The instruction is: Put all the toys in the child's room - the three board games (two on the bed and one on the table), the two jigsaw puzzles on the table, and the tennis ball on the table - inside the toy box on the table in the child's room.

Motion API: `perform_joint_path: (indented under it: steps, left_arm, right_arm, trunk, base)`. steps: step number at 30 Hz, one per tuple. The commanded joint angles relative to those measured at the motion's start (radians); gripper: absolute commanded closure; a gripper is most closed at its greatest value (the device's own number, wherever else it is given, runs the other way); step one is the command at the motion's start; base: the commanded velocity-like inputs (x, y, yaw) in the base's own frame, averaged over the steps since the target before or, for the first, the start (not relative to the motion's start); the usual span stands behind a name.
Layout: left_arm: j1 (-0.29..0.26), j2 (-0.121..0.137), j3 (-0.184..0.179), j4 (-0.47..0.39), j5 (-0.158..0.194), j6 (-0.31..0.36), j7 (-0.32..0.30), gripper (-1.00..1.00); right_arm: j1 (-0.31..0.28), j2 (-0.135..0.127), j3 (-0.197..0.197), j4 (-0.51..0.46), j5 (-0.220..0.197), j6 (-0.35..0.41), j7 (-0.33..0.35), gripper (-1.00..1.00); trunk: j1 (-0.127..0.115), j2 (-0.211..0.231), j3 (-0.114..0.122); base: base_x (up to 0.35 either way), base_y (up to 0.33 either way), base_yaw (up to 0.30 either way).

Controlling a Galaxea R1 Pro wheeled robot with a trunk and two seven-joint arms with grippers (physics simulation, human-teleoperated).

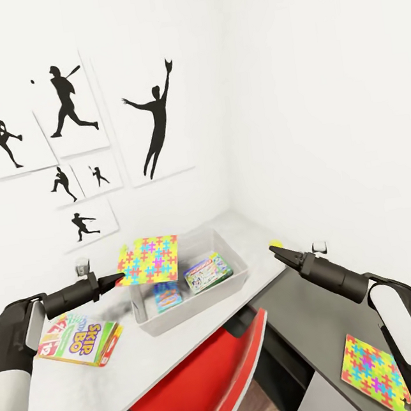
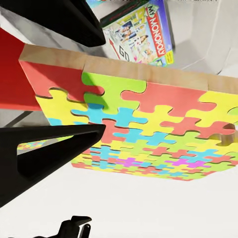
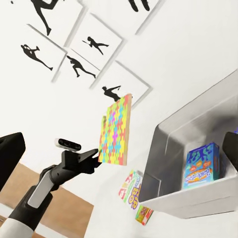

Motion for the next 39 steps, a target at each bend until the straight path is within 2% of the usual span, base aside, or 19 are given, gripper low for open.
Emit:
perform_joint_path:
  steps: [1, 11, 19, 39]
  left_arm:
    - [-0.001, 0.0, 0.001, 0.001, 0.0, 0.005, -0.003, 1.0]
    - [-0.002, -0.001, 0.003, 0.001, -0.001, 0.005, -0.003, 1.0]
    - [-0.002, -0.001, 0.005, 0.001, 0.0, 0.006, -0.003, 1.0]
    - [-0.002, -0.004, 0.005, 0.001, 0.001, 0.006, -0.003, 1.0]
  right_arm:
    - [-0.001, 0.0, -0.001, 0.0, 0.001, 0.006, 0.003, -1.0]
    - [-0.001, 0.0, -0.001, 0.0, 0.001, 0.006, 0.003, -1.0]
    - [-0.001, 0.0, -0.001, 0.0, 0.001, 0.006, 0.003, -1.0]
    - [-0.001, 0.0, -0.001, 0.0, 0.002, 0.005, 0.003, -1.0]
  trunk:
    - [0.001, -0.002, -0.002]
    - [0.001, -0.002, -0.002]
    - [0.001, -0.002, -0.002]
    - [0.001, -0.002, -0.002]
  base:
    - [0.217, 0.0, 0.0]
    - [0.066, -0.053, 0.005]
    - [0.021, -0.068, 0.186]
    - [0.148, -0.012, 0.012]
